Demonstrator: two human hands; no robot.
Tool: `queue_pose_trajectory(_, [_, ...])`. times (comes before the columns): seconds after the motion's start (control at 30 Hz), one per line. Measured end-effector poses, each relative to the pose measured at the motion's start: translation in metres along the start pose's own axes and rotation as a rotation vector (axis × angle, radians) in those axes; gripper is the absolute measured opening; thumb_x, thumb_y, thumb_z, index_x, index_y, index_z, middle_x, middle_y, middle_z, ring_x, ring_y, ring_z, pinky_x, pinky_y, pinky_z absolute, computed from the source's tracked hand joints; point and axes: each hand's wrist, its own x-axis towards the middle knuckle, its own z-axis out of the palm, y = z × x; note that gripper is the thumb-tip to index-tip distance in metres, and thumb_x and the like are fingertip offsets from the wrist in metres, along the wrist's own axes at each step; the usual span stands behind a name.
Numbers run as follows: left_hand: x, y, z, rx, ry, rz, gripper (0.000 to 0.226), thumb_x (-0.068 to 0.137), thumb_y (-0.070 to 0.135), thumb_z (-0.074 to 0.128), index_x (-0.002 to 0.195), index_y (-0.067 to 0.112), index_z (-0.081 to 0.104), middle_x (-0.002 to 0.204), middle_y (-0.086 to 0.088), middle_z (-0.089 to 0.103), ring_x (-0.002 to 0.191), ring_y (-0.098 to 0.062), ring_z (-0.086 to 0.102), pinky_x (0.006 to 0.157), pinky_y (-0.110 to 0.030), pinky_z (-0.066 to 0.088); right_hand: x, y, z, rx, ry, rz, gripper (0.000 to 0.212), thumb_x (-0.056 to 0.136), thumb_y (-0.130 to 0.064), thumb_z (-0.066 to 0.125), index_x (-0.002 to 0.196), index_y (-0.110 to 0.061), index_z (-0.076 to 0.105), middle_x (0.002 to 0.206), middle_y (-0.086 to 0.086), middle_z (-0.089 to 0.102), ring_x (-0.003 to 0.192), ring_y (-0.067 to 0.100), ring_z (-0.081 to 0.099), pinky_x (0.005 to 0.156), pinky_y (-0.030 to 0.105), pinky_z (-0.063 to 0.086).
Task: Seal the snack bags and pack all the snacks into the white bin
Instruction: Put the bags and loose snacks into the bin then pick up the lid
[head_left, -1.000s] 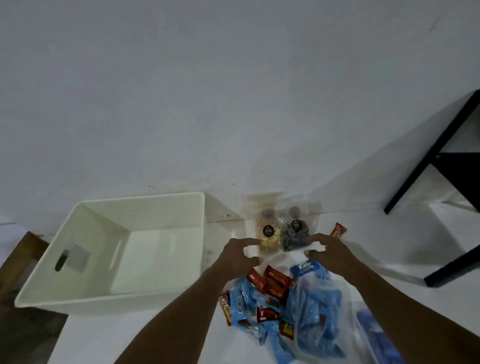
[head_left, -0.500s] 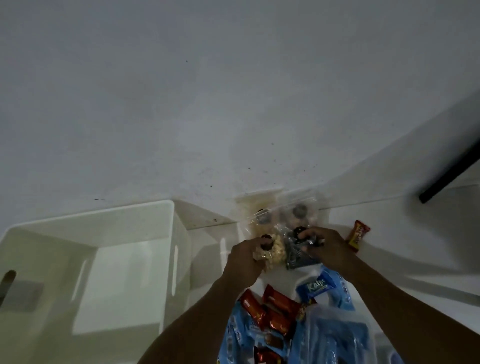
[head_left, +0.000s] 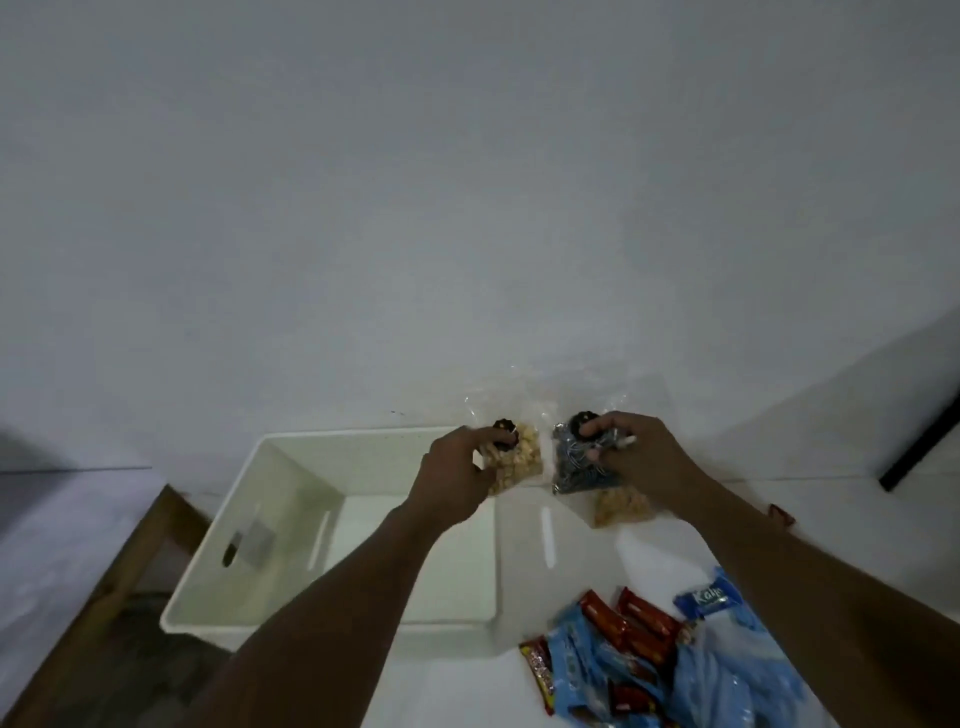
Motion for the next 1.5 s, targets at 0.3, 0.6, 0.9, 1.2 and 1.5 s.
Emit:
queue_pose_trajectory(0.3, [-0.045, -0.127, -0.109, 0.049, 0.007, -0.162, 0.073, 0.075, -0.003, 0.072, 0.082, 0.069, 0.061, 0.117, 0.009, 0.068, 0.099, -0.013, 0.066, 0.081, -0.034, 0.058, 0.006, -0.058, 0.171, -0.111, -0.123, -0.06, 0.022, 0.079, -0.006, 0.075, 0.097, -0.019, 0.074, 0.106, -0.001, 0.065, 0.098, 0.018, 0.062, 0.083, 0.029, 0.051])
queue_pose_trajectory(0.6, [0.0, -0.214, -0.056, 0.043, -0.148, -0.221, 0.053, 0.076, -0.006, 0.064, 0.106, 0.037, 0.073, 0.116, 0.01, 0.07, 0.111, -0.012, 0.063, 0.089, -0.026, 0.051, 0.052, 0.009, 0.245, -0.242, -0.074, 0.249, 0.026, 0.08, -0.001, 0.062, 0.089, -0.024, 0.069, 0.104, -0.002, 0.069, 0.08, 0.008, 0.06, 0.06, 0.015, 0.045])
queue_pose_trajectory(0.9, [0.017, -0.22, -0.012, 0.175, -0.33, -0.309, 0.057, 0.088, 0.013, 0.055, 0.138, 0.039, 0.053, 0.143, -0.013, 0.045, 0.141, -0.036, 0.035, 0.108, -0.037, 0.04, 0.07, 0.014, 0.254, -0.26, -0.069, 0.371, 0.029, 0.08, -0.02, 0.067, 0.107, -0.014, 0.061, 0.1, 0.002, 0.06, 0.093, 0.024, 0.058, 0.079, 0.033, 0.05])
queue_pose_trajectory(1.2, [-0.006, -0.124, -0.061, 0.013, -0.235, -0.256, 0.031, 0.088, 0.018, 0.067, 0.118, 0.023, 0.071, 0.116, 0.002, 0.069, 0.109, -0.018, 0.063, 0.084, -0.019, 0.044, 0.013, -0.056, 0.174, -0.14, -0.133, 0.247, 0.018, 0.082, -0.02, 0.067, 0.1, -0.02, 0.068, 0.101, 0.002, 0.068, 0.091, 0.019, 0.065, 0.082, 0.035, 0.054])
queue_pose_trajectory(1.5, [-0.006, 0.01, 0.013, -0.099, -0.228, -0.058, 0.019, 0.089, 0.029, 0.069, 0.107, 0.03, 0.074, 0.1, 0.003, 0.073, 0.089, -0.01, 0.066, 0.066, -0.005, 0.042, -0.041, -0.019, 0.028, -0.033, 0.007, 0.329, 0.012, 0.086, -0.008, 0.064, 0.097, -0.008, 0.069, 0.09, 0.009, 0.068, 0.073, 0.019, 0.064, 0.059, 0.029, 0.051])
